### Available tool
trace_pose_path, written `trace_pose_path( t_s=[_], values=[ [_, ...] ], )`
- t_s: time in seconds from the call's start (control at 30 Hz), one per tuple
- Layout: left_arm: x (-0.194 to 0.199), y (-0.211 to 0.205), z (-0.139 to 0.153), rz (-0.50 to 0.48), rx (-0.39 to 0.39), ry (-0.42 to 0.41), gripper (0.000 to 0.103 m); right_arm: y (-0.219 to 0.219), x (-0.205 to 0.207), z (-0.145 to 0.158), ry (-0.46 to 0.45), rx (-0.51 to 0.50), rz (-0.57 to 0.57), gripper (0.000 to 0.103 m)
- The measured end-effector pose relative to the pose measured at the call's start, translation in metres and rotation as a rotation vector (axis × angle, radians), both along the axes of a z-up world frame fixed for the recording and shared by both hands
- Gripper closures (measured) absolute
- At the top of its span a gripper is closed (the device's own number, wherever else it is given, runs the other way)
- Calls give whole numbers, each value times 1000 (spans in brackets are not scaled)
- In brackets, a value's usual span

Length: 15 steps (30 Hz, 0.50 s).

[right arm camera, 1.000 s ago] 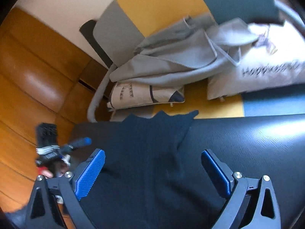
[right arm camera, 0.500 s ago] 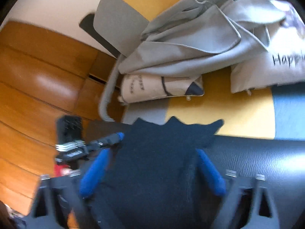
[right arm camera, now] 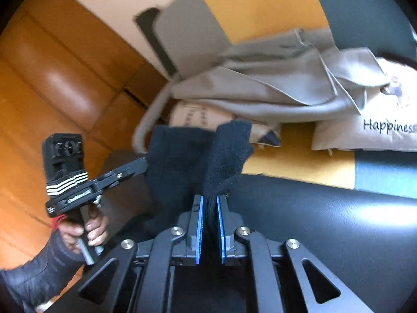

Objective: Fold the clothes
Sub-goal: 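Grasp the sweater hem with both grippers and lift it to fold upward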

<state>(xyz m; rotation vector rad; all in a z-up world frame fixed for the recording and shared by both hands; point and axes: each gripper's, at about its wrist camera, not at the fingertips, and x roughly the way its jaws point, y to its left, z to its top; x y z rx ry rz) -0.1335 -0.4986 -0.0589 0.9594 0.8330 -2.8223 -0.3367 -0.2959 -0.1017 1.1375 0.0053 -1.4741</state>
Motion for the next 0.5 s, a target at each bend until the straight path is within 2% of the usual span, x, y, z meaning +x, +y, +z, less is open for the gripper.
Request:
trace_pose_path(
  t_s=[0.1,0.17,0.33,0.37,0.43,0.47,0.5],
  values=[
    [35,25,11,-27,-53,40,100,33,35,9,2,-37,20,92],
    [59,44,9,-50,-72,45,100,56,55,0,-3,-21,15,92],
    [98,82,-28,-99,-123,-69,100,106,87,-39,-55,69,-44,92],
    [104,87,-38,-102,-126,-99,100,106,90,-41,-37,85,-51,91],
    [110,78,-50,-71,-80,-136,100,89,98,-34,68,108,-30,87],
    [113,74,-53,-42,-70,-147,100,81,102,-31,120,119,-19,77],
    [116,67,-55,-20,-40,-143,98,73,106,-27,173,130,-9,52]
  ],
)
